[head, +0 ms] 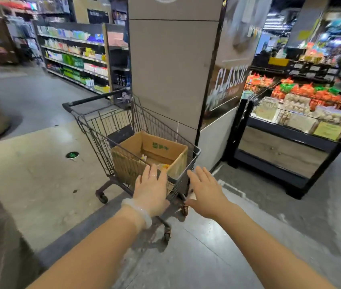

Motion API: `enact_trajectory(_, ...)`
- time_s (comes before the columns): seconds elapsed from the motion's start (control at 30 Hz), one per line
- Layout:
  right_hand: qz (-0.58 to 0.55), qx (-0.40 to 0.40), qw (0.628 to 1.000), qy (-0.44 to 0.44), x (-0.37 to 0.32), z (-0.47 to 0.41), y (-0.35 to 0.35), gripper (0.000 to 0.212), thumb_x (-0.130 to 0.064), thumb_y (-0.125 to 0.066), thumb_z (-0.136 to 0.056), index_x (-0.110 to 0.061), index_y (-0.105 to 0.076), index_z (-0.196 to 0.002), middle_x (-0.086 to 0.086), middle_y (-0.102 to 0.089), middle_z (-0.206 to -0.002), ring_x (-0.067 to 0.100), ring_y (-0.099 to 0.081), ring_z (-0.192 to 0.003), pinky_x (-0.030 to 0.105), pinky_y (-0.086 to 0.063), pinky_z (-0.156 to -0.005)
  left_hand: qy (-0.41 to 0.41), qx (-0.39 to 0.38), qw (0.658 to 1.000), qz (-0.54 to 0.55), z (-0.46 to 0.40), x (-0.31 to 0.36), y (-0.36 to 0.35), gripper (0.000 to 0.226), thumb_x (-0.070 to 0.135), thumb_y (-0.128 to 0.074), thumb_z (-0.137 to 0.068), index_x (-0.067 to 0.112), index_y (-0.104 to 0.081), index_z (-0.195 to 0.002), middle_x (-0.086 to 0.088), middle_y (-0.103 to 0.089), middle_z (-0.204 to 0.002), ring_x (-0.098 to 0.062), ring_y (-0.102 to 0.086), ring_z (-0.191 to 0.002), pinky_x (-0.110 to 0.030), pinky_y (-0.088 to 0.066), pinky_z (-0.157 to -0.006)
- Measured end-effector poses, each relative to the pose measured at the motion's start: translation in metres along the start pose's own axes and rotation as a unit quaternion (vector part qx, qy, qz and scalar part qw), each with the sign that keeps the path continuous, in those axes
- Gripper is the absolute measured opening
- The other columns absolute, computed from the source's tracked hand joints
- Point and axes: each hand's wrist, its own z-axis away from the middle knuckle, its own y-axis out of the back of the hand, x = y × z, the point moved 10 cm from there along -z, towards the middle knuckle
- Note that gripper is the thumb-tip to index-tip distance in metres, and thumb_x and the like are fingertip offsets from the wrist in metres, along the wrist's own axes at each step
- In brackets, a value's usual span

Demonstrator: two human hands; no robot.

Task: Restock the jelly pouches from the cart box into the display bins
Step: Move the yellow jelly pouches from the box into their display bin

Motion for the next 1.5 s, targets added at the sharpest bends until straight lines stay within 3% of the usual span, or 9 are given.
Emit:
enact_trajectory(0.3, -0.01, -0.02, 1.0, 0.012, 0.08, -0.169, -0.004, 0.086, -0.041, -0.059, -0.089, -0.021, -0.003, -0.151, 0.007, 0.006, -0.16, 0.028, 0.008, -0.147, 0.044, -0.006, -0.121, -0.007, -0.014, 1.0, -0.013, -0.181, 0.02, -0.016, 0.09, 0.038, -0.059, -0.089, 0.017, 0.003, -0.151, -0.013, 0.008, -0.159, -0.029, 0.01, -0.146, -0.046, -0.005, -0.118)
enact_trajectory(0.63, 0.017, -0.053, 0.99, 0.13, 0.144, -0.4, -0.005, 0.078, -0.033, -0.057, -0.092, -0.019, -0.007, -0.15, 0.009, 0.001, -0.16, 0.029, 0.004, -0.147, 0.044, -0.007, -0.121, 0.121, -0.02, 0.991, 0.046, -0.393, 0.004, -0.041, 0.082, 0.03, -0.054, -0.093, 0.018, 0.003, -0.151, -0.01, 0.009, -0.159, -0.028, 0.009, -0.147, -0.047, -0.005, -0.118)
enact_trajectory(0.93, 0.031, -0.139, 0.961, 0.237, 0.111, -0.52, -0.065, 0.079, -0.029, -0.056, -0.091, -0.018, -0.007, -0.151, 0.009, 0.001, -0.16, 0.029, 0.001, -0.147, 0.043, -0.01, -0.12, 0.268, -0.049, 0.959, 0.074, -0.463, -0.087, -0.078, 0.082, 0.033, -0.052, -0.093, 0.018, 0.003, -0.151, -0.011, 0.007, -0.159, -0.029, 0.006, -0.147, -0.044, -0.009, -0.118)
enact_trajectory(1.1, 0.028, -0.194, 0.948, 0.25, 0.092, -0.588, -0.099, 0.073, -0.031, -0.051, -0.095, -0.021, -0.005, -0.151, 0.005, 0.007, -0.16, 0.025, 0.007, -0.147, 0.039, -0.004, -0.119, 0.324, -0.06, 0.938, 0.109, -0.504, -0.141, -0.103, 0.084, 0.029, -0.056, -0.091, 0.021, 0.002, -0.152, -0.01, 0.006, -0.159, -0.027, 0.005, -0.147, -0.041, -0.012, -0.119)
enact_trajectory(1.3, 0.045, -0.252, 0.927, 0.272, 0.056, -0.67, -0.14, 0.083, -0.036, -0.058, -0.09, -0.02, -0.004, -0.152, 0.006, 0.002, -0.16, 0.026, 0.002, -0.148, 0.04, -0.009, -0.119, 0.389, -0.065, 0.905, 0.157, -0.544, -0.207, -0.14, 0.082, 0.034, -0.056, -0.092, 0.018, -0.001, -0.151, -0.01, 0.001, -0.159, -0.028, 0.001, -0.147, -0.041, -0.014, -0.119)
enact_trajectory(1.5, 0.052, -0.33, 0.906, 0.262, 0.038, -0.709, -0.219, 0.077, -0.034, -0.059, -0.09, -0.016, -0.013, -0.149, 0.006, -0.003, -0.159, 0.027, -0.006, -0.147, 0.041, -0.017, -0.119, 0.436, -0.069, 0.876, 0.192, -0.56, -0.254, -0.199, 0.088, 0.041, -0.059, -0.088, 0.016, -0.002, -0.15, -0.01, -0.006, -0.158, -0.028, -0.006, -0.147, -0.042, -0.021, -0.118)
